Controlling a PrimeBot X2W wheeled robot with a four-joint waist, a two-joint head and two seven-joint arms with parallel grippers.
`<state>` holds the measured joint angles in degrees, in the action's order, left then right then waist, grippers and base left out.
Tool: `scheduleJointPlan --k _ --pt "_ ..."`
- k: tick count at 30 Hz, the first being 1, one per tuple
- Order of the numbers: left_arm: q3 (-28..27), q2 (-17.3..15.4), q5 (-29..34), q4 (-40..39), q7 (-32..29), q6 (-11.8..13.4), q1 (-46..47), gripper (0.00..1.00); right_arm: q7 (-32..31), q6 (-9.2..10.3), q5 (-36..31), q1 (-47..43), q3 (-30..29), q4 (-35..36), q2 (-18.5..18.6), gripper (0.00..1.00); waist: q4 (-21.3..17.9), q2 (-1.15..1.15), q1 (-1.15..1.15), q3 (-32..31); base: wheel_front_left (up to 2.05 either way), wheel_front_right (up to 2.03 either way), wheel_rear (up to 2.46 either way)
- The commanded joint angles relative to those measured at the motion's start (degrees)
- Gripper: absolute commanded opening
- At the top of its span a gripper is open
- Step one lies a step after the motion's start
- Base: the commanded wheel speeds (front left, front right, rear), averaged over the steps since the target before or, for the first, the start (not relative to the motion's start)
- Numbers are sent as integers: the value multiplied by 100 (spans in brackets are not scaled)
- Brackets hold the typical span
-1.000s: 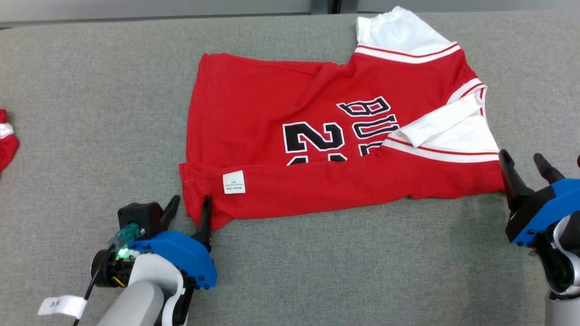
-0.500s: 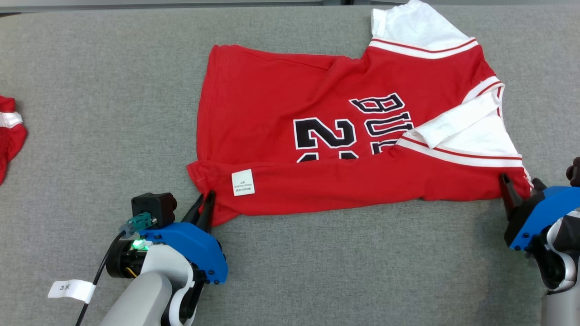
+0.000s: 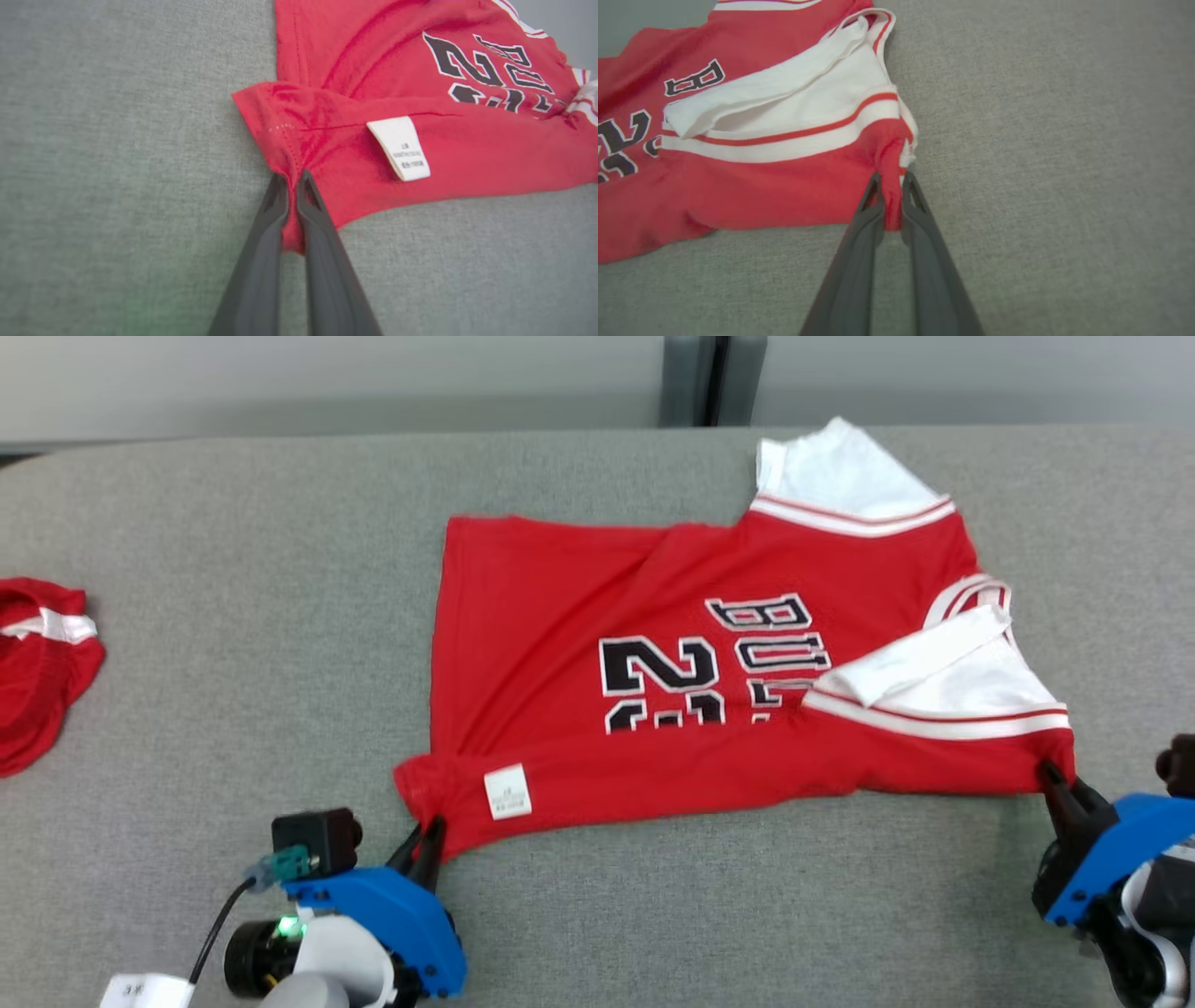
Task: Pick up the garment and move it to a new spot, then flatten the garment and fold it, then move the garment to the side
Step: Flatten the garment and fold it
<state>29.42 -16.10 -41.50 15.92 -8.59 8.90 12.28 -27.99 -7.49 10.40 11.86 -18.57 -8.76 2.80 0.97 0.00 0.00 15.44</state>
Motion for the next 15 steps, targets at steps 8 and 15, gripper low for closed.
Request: scheduleJointPlan --k 8,15 --pt "-163 -437 -227 -1260 -453 559 -1067 0 -125 -1 510 -1103 -19 892 18 0 -144 0 0 -496 0 0 0" --pt "-89 -582 -345 -2006 -770 892 -1677 49 -376 -1 708 -1512 -46 946 18 95 -170 0 0 -525 0 0 0"
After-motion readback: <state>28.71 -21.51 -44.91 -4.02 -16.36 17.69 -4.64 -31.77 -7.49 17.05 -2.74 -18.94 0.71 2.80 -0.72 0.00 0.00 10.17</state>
